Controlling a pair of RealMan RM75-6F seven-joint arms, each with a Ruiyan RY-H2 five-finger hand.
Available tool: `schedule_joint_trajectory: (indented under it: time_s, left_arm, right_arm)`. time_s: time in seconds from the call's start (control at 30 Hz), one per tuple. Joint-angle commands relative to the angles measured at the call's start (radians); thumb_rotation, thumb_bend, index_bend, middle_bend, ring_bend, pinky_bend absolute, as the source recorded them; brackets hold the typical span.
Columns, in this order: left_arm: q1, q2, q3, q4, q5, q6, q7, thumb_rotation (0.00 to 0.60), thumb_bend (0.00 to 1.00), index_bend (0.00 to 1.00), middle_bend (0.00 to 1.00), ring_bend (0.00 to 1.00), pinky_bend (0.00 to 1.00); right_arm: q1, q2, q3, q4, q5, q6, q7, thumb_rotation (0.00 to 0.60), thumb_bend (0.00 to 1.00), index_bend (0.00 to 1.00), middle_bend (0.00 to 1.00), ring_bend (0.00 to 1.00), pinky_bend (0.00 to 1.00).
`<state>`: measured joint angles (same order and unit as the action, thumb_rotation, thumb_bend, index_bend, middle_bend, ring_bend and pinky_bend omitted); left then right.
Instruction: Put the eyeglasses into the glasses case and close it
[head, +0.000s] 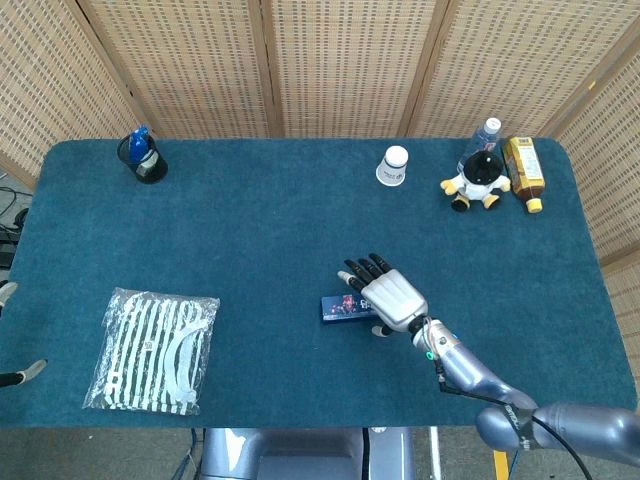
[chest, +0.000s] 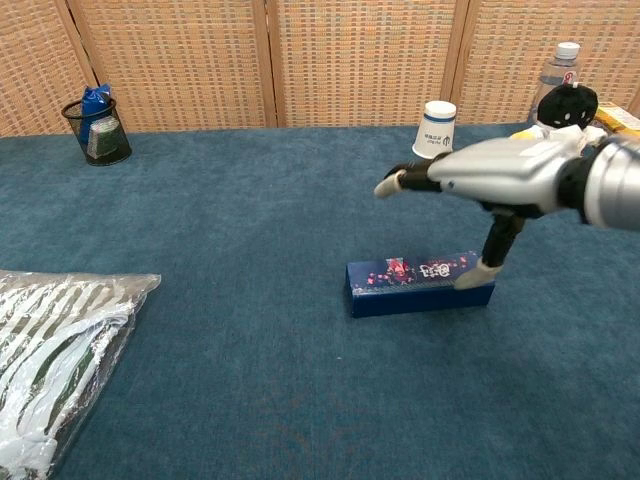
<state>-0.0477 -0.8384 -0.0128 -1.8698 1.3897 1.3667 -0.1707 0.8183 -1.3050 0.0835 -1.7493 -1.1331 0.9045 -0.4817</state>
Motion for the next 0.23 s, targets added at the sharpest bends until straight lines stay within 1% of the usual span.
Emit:
schedule_joint_trajectory:
  time_s: [0.03, 0.13, 0.17, 0.23]
  left_arm:
    - [0.015, 0.003, 0.011, 0.005, 0.031, 0.025, -0.017, 0.600, 0.16, 0.00, 0.00, 0.00, 0.00]
    - [0.024, -0.001, 0.014, 0.012, 0.047, 0.046, -0.025, 0.600, 0.16, 0.00, 0.00, 0.00, 0.00]
    - [0.028, -0.005, 0.013, 0.018, 0.051, 0.058, -0.026, 0.600, 0.16, 0.00, 0.00, 0.00, 0.00]
    - [0.033, -0.014, 0.010, 0.026, 0.055, 0.073, -0.023, 0.600, 0.16, 0.00, 0.00, 0.00, 0.00]
  right_arm:
    - [-0.146, 0.148, -0.033, -0.118, -0.170, 0.220, 0.086, 0.600, 0.02, 0.00, 0.00, 0.00, 0.00]
    - [-0.239, 0.177, -0.063, -0.084, -0.275, 0.365, 0.179, 0.600, 0.00, 0.00, 0.00, 0.00, 0.00]
    - [-0.291, 0.183, -0.077, -0.047, -0.319, 0.446, 0.236, 0.600, 0.00, 0.00, 0.00, 0.00, 0.00]
    - [-0.346, 0.180, -0.091, 0.008, -0.360, 0.531, 0.308, 0.600, 0.00, 0.00, 0.00, 0.00, 0.00]
